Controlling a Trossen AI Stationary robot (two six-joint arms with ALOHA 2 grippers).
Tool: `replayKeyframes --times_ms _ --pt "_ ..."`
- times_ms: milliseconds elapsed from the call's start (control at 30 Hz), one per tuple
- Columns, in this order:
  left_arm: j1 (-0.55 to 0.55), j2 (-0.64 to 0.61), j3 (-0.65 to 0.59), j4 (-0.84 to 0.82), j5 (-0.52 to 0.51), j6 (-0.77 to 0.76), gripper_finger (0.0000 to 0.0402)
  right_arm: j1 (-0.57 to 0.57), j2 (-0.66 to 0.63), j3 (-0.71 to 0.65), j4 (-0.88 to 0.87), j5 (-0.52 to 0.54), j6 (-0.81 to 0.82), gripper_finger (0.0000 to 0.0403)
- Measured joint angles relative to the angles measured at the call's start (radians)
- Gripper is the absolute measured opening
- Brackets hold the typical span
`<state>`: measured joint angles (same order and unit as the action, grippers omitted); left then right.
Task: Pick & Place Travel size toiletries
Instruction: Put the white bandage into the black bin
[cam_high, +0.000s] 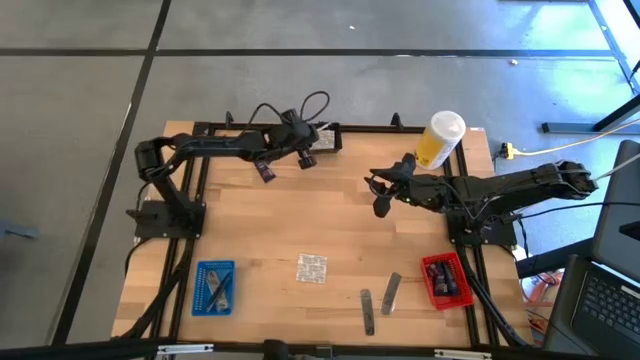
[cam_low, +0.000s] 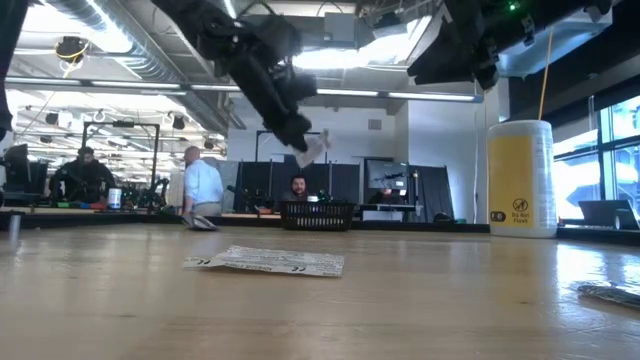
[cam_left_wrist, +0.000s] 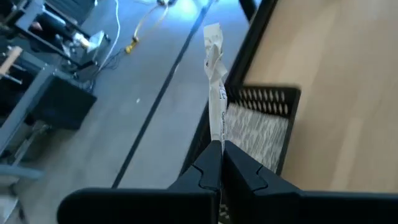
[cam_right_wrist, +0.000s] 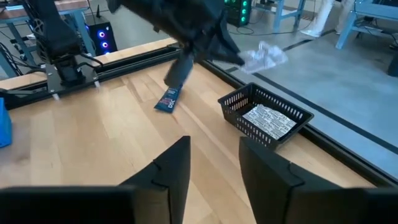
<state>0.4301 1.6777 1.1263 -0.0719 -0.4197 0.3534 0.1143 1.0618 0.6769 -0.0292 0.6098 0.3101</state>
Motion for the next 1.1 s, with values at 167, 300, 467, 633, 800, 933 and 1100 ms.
replayKeyframes --times_ms 167,300,467,633,800,933,1100 --pt "0.010 0.117 0.051 -0.059 -0.038 -0.006 0.0002 0.000 0.000 0.000 0.007 0.000 -0.003 0.0129" --pt "0.018 0.214 0.148 -0.129 -0.068 0.004 0.0002 0.000 0.000 0.000 0.007 0.003 -0.003 0.0128" --pt "0.017 0.309 0.250 -0.182 -0.089 0.050 0.0002 0.000 0.000 0.000 0.003 0.000 -0.007 0.0132" --pt "0.024 0.337 0.275 -0.218 -0.058 0.061 0.0002 -0.001 0.000 0.000 -0.011 -0.024 -0.007 0.0128" --pt "0.026 0.338 0.275 -0.216 -0.059 0.088 0.0004 -0.002 0.000 0.000 -0.017 -0.027 -0.007 0.0118" --pt "0.032 0.338 0.275 -0.221 -0.056 0.121 0.0029 -0.002 0.000 0.000 -0.017 -0.027 -0.006 0.0113" --pt "0.032 0.338 0.275 -0.225 -0.066 0.123 0.0085 -0.002 0.000 0.000 -0.017 -0.034 -0.006 0.0113"
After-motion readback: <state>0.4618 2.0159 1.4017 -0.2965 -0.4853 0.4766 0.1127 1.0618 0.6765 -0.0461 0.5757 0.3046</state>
